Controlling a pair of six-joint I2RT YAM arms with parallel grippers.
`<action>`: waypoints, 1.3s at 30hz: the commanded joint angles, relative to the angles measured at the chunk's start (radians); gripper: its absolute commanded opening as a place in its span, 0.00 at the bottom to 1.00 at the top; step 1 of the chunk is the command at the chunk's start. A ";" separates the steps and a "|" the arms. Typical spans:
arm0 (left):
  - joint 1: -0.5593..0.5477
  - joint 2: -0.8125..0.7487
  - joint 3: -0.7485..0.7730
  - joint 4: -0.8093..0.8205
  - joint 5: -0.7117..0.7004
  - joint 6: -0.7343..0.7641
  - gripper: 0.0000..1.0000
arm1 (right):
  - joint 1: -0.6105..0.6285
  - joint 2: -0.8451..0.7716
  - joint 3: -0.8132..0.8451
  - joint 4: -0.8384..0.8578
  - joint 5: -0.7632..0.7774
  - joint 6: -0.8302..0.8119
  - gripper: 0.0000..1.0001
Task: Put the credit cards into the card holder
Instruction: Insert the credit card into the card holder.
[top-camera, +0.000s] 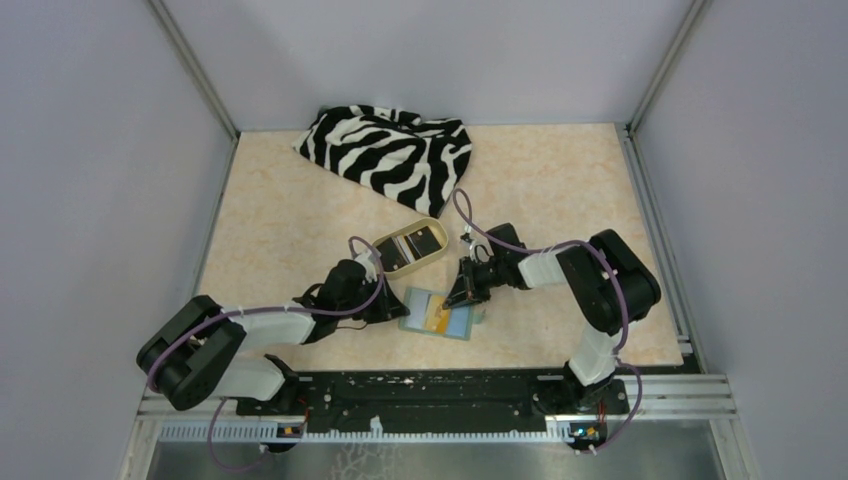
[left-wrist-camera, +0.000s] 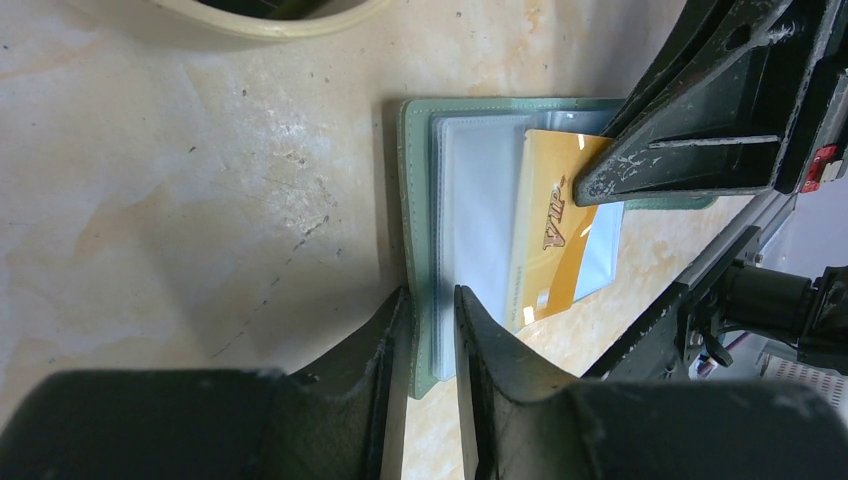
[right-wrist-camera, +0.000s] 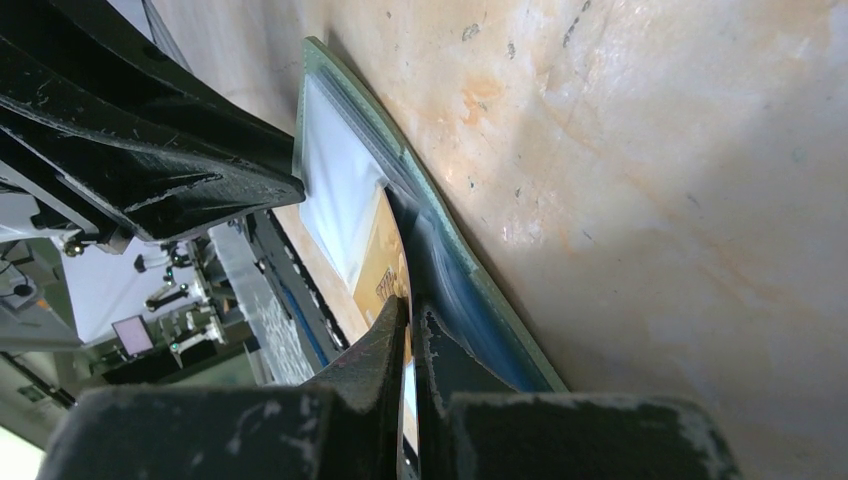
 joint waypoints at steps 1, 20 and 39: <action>-0.010 0.023 0.005 -0.047 -0.018 0.015 0.29 | 0.015 0.001 -0.018 -0.048 0.036 0.000 0.00; -0.033 0.050 0.007 0.021 0.037 0.008 0.30 | 0.064 0.050 0.027 0.150 -0.018 0.111 0.06; -0.077 -0.359 0.005 -0.258 -0.117 -0.011 0.34 | 0.017 0.031 0.043 0.089 0.002 0.063 0.29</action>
